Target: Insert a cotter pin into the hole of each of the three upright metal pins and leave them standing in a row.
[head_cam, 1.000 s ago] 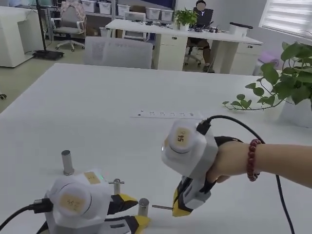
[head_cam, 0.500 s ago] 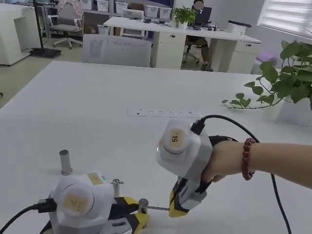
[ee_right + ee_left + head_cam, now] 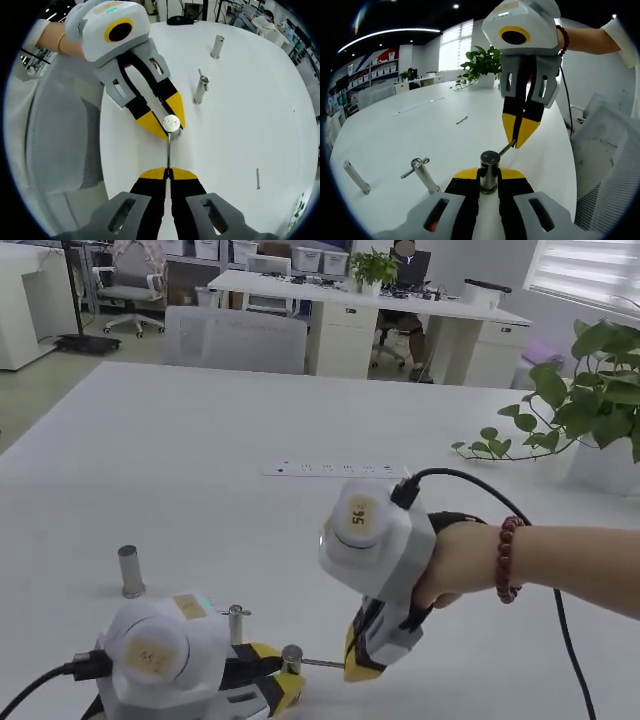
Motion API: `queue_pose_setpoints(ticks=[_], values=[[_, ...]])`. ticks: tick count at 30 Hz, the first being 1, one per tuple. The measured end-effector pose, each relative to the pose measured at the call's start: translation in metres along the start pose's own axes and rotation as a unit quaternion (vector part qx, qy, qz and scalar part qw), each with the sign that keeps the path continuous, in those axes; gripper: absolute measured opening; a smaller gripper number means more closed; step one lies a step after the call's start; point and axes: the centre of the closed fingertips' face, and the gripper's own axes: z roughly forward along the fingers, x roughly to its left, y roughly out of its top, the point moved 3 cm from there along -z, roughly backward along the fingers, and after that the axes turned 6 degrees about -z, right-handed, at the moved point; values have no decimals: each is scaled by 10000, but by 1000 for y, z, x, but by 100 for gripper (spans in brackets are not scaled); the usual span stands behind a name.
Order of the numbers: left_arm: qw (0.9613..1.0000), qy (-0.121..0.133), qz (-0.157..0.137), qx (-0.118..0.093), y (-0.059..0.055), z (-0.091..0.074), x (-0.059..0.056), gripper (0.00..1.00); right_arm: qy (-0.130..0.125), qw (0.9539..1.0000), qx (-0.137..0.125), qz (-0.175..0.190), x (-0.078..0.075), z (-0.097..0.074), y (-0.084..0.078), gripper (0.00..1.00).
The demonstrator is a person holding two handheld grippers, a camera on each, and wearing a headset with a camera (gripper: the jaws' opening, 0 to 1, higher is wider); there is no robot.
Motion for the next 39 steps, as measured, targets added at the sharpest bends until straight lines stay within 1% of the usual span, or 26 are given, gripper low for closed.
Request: queue_pose_setpoints(ticks=[5,10,14,20,24,26,27,28,29,30,35,37,39], values=[[9999,94,-31,-23,0,0,0,12,-2,10000,1,42,-1,2,3,3],[9996,206,-197,-47,-1,0,0,12,-9,10000,18,30,-1,2,9,3],[9990,216,-391,-73,-1,1,0,12,-27,10000,37,-15,-2,3,14,3],[9983,232,-526,-122,-2,1,0,12,-44,9999,87,-60,-3,3,14,3],[9984,242,-492,-115,-2,1,0,12,-37,10000,52,-55,-3,3,14,3],[9984,235,-505,-114,-2,1,0,12,-25,9998,27,-193,-3,4,13,3],[9984,230,-505,-114,-2,1,0,12,-23,9998,30,-204,-3,4,13,3],[9984,227,-498,-113,-2,1,0,12,-23,9996,36,-289,-3,4,13,3],[9985,224,-491,-113,-2,1,0,12,-41,9988,51,-482,-3,4,14,3],[9985,217,-489,-112,-2,1,0,12,-48,9985,62,-536,-3,4,13,3],[9987,218,-458,-109,-3,1,0,12,-23,9993,31,-376,-5,4,14,3],[9988,216,-419,-112,-3,1,-1,12,-14,9991,22,-429,-4,4,13,3],[9988,218,-417,-115,-3,2,-1,12,-13,9992,7,-407,-4,4,13,3]])
